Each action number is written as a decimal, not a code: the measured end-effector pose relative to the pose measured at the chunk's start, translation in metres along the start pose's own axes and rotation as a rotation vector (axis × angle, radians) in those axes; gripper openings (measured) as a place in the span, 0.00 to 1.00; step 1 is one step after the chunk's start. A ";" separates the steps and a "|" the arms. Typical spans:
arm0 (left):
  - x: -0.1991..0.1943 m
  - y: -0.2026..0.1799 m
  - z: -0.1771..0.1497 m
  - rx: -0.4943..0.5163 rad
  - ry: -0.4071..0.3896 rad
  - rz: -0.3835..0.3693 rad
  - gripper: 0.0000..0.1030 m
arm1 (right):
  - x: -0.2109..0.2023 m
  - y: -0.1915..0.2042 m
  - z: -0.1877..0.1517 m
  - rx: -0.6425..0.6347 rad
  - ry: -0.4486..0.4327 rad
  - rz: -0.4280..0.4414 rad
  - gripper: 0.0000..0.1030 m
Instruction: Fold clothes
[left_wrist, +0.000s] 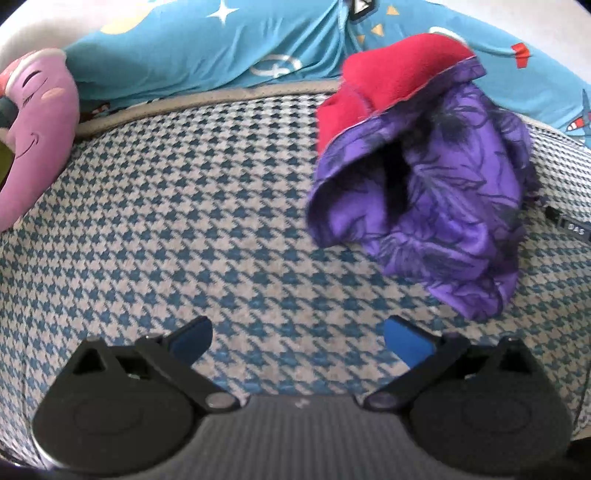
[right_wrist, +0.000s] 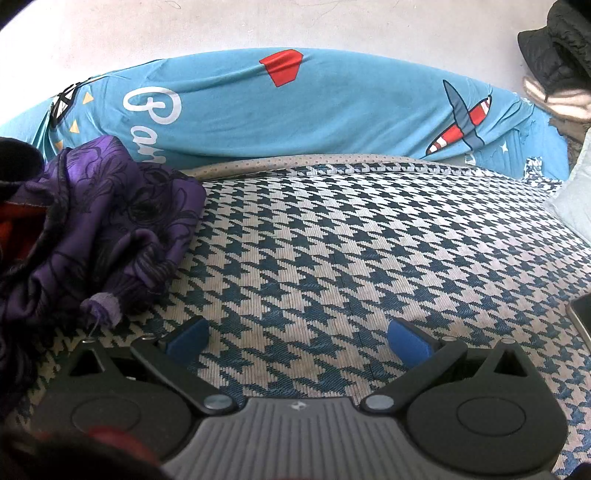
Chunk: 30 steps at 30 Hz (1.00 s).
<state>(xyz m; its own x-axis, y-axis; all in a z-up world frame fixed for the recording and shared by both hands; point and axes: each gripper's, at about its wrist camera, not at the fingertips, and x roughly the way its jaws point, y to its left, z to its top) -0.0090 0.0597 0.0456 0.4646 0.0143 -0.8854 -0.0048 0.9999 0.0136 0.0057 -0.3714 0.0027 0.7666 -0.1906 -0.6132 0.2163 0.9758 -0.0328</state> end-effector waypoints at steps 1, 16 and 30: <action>0.000 -0.002 -0.001 0.008 -0.001 -0.002 1.00 | 0.000 0.000 0.000 0.000 0.000 0.000 1.00; 0.022 -0.043 -0.002 0.094 0.009 0.003 1.00 | 0.000 0.000 0.001 -0.001 0.000 0.000 1.00; 0.041 -0.074 -0.003 0.119 0.037 -0.004 1.00 | 0.000 -0.001 0.002 -0.002 0.009 0.000 1.00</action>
<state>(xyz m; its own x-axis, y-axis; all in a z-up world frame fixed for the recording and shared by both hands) 0.0077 -0.0133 0.0064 0.4311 0.0124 -0.9022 0.1029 0.9927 0.0628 0.0066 -0.3728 0.0045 0.7611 -0.1897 -0.6202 0.2155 0.9759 -0.0341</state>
